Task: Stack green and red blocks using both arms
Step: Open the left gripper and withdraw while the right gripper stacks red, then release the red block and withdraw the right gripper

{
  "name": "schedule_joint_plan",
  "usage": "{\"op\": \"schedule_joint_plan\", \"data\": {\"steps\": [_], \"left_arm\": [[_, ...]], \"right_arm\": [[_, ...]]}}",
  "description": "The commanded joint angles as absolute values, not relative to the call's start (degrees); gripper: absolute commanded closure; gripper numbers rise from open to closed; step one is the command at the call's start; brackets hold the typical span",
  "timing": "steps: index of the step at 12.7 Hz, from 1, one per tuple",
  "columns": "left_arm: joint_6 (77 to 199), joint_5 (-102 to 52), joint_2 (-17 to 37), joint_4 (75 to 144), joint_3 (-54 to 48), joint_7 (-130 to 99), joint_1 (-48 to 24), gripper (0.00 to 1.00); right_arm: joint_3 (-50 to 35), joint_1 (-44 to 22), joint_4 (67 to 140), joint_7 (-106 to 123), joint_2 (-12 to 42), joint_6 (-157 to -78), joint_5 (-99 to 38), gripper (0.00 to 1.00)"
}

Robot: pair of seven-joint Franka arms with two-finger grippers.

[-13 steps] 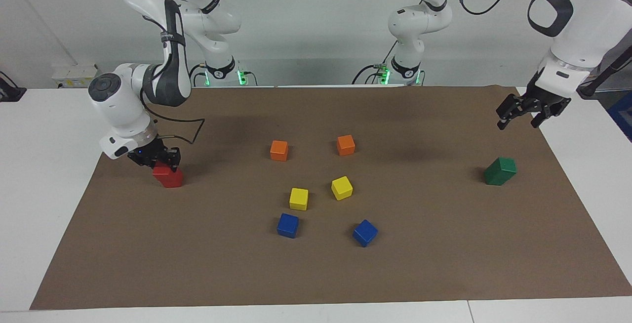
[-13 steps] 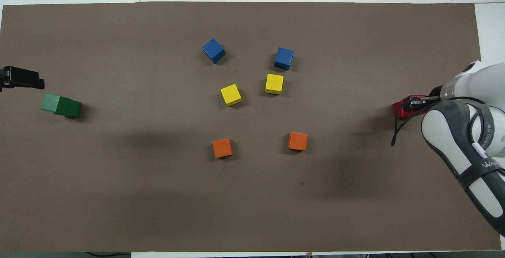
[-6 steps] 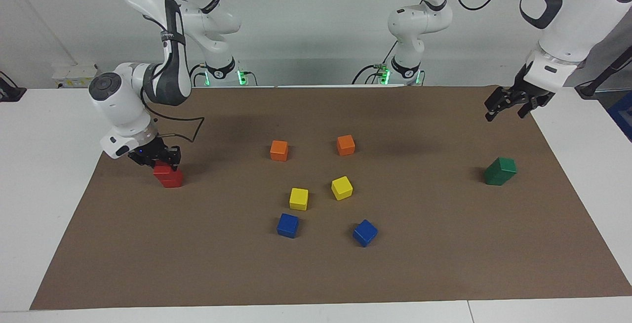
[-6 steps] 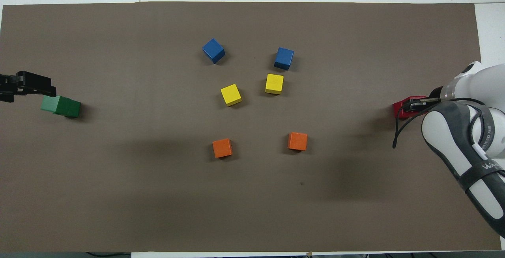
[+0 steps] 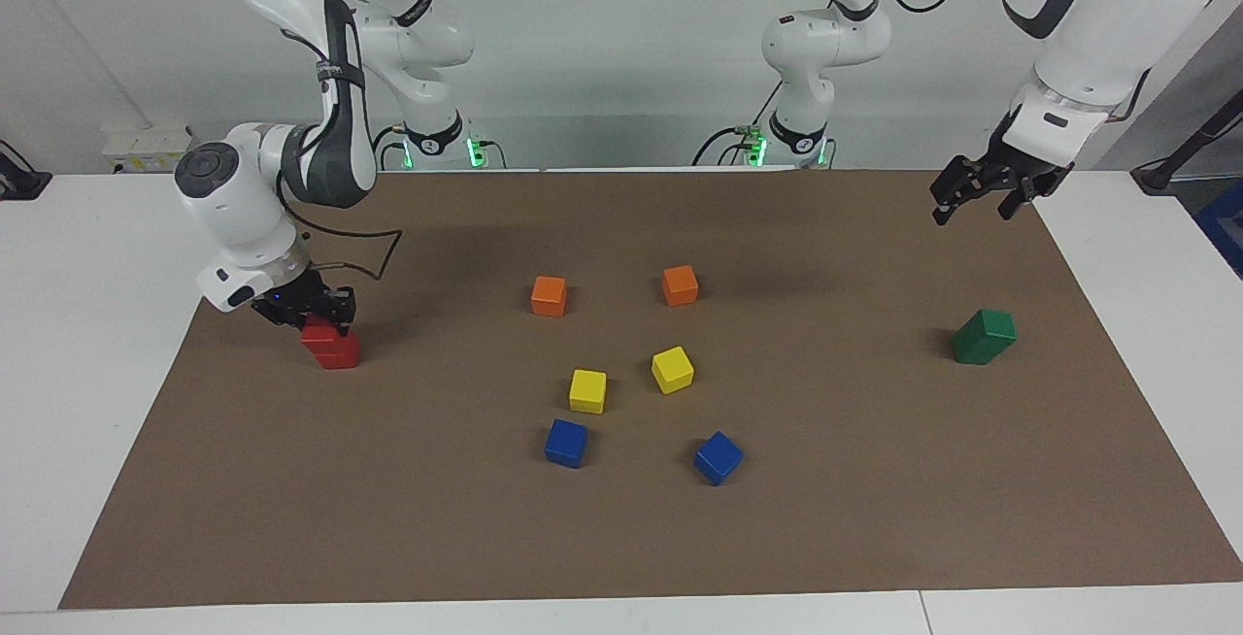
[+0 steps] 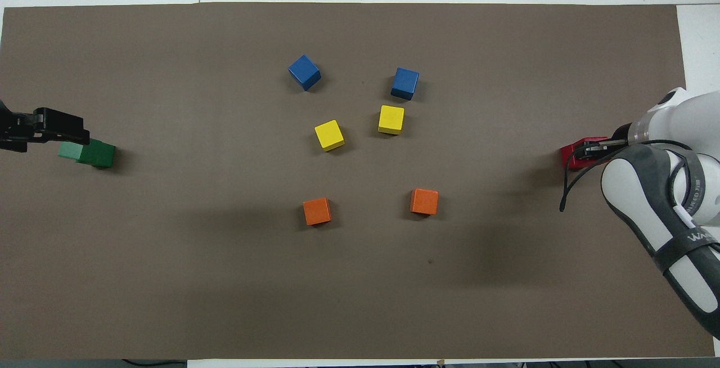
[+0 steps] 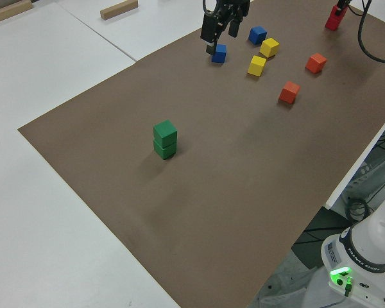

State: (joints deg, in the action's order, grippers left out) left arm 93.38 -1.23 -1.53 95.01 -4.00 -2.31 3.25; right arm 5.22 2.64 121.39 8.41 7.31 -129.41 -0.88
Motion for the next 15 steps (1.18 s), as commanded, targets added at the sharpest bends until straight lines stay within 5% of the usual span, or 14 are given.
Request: {"op": "schedule_joint_plan", "data": {"steps": [1,7,15], "left_arm": [[92.0,-1.4,-2.5,95.4,-2.5,-2.7,1.6,0.0],[92.8,-1.4,-2.3,95.4,-1.8,-2.7,0.3,0.0],[91.9,-0.8,-2.5,95.8,-1.5,-2.1,0.5,0.0]], "right_arm": [[4.6,3.7,123.0,9.9,5.9,-130.5,-0.9,0.0],[4.6,3.1,120.4,9.5,6.2,-128.9,-0.9,0.0],[1.3,2.9,105.6,5.1,-2.3,-104.5,-1.4,0.0]]}}
